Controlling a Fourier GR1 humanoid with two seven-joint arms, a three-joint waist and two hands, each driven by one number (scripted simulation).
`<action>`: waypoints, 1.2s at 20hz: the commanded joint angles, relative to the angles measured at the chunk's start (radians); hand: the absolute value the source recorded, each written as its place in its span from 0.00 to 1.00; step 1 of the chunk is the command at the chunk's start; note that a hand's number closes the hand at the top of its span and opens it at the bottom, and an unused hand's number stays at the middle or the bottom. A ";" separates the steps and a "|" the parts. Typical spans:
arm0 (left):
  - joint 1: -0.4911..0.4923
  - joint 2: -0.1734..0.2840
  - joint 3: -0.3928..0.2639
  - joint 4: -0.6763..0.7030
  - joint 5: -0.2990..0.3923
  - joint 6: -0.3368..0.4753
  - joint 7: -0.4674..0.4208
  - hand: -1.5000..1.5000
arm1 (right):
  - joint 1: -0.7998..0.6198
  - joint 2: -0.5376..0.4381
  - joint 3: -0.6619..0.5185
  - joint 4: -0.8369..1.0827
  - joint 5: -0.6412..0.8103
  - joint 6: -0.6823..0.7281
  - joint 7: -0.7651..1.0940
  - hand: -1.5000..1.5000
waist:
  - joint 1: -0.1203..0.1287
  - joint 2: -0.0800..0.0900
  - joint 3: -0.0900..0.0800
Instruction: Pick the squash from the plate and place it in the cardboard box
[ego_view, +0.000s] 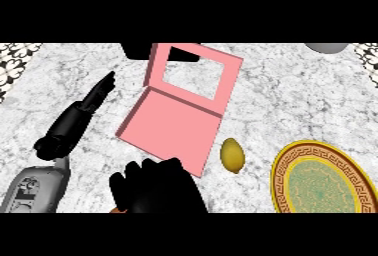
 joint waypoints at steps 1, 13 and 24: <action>0.020 0.011 0.009 0.006 0.002 -0.012 -0.039 0.50 | -0.207 0.004 -0.141 0.120 -0.129 -0.042 0.103 1.00 | -0.002 0.006 0.000; 0.029 -0.001 0.022 -0.030 -0.014 0.017 -0.004 0.50 | -0.338 -0.025 -0.332 0.510 -0.407 0.240 -0.050 1.00 | -0.027 0.006 0.003; 0.011 -0.002 0.036 -0.016 -0.021 0.009 0.011 0.50 | -0.293 -0.084 -0.408 0.603 -0.535 0.533 -0.248 0.00 | -0.046 0.003 0.003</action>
